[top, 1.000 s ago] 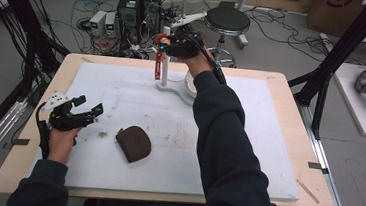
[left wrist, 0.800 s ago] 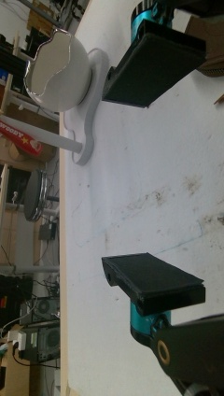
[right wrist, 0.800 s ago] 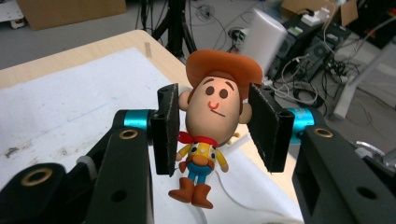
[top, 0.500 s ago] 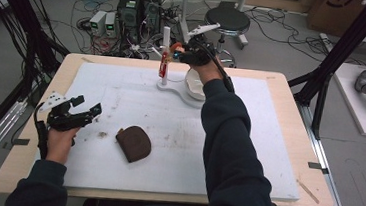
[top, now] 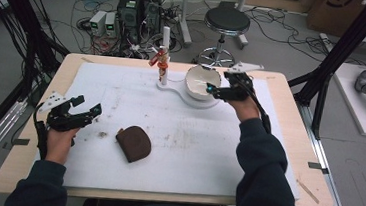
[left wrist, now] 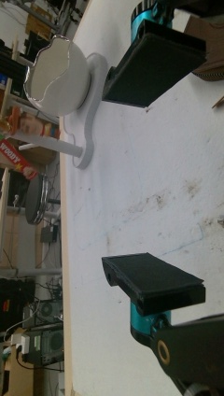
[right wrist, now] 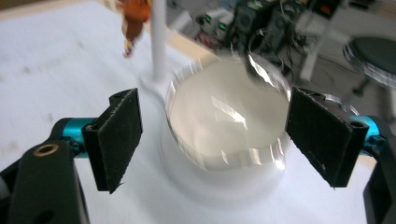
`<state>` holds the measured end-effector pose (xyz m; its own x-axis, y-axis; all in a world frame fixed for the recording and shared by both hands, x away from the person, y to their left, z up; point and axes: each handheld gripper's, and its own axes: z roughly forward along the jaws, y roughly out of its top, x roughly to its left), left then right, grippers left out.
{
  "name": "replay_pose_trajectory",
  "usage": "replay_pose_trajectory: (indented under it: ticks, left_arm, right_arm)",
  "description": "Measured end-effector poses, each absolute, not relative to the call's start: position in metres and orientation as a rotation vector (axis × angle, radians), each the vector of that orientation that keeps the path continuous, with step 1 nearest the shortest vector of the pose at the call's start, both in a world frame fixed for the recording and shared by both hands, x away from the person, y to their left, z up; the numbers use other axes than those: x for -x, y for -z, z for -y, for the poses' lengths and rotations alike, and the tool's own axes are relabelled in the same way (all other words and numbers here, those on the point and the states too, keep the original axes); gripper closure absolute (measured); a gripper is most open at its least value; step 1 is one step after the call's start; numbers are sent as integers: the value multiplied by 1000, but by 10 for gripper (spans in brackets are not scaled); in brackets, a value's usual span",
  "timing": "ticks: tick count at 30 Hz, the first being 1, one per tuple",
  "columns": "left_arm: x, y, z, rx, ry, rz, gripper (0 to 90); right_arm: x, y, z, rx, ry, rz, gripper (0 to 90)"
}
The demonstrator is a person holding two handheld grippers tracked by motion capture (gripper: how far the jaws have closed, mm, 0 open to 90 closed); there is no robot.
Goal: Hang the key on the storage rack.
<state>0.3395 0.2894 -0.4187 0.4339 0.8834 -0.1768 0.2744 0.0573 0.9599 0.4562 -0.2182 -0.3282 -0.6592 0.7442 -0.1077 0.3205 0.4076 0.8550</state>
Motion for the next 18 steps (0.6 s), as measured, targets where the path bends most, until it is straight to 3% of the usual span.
replay_pose_trajectory:
  ticks: [9,18]
  left_arm:
    - [-341,419,-287,-1493,-633,-1071,179]
    - [-343,420,-287,-1484,-615,-1075,181]
  right_arm:
    - [-404,376,286,-1023,-1182,-2129,192]
    - [-394,392,310,-1111,-1163,-2096,192]
